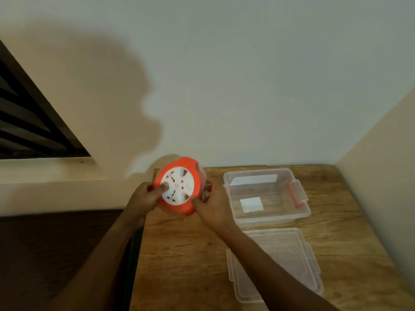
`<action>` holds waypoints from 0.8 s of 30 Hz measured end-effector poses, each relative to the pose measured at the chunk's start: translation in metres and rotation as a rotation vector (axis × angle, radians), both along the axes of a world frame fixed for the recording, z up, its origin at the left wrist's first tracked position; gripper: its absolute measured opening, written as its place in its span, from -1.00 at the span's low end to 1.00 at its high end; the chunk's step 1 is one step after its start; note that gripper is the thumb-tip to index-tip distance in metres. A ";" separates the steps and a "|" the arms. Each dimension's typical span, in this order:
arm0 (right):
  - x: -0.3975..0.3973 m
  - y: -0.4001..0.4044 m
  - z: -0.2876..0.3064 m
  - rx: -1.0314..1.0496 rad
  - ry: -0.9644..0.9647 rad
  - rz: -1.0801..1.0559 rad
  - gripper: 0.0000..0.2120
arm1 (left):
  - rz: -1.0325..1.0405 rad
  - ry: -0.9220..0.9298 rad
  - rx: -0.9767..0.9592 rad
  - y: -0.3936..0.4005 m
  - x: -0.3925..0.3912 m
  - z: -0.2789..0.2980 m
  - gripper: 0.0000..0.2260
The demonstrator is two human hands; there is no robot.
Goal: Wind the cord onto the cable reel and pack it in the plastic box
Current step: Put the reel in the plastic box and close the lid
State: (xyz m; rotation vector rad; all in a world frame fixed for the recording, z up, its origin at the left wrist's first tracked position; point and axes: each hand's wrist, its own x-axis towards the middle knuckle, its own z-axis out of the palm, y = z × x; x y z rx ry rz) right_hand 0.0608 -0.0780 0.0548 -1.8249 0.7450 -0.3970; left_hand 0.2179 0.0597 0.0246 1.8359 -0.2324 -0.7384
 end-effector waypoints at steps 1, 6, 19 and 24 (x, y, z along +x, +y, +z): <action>-0.003 -0.010 0.012 -0.025 -0.017 -0.018 -0.54 | 0.016 0.012 -0.054 -0.009 -0.004 0.009 -0.68; -0.054 -0.099 0.050 -0.061 0.025 -0.109 -0.40 | 0.003 -0.019 -0.220 -0.074 -0.054 0.046 -0.62; -0.141 -0.237 -0.010 -0.121 0.260 -0.076 -0.43 | -0.050 -0.027 -0.121 -0.214 -0.174 0.024 -0.74; -0.135 -0.251 -0.029 -0.612 0.607 0.154 -0.43 | 0.020 0.135 -0.067 -0.214 -0.188 -0.002 -0.68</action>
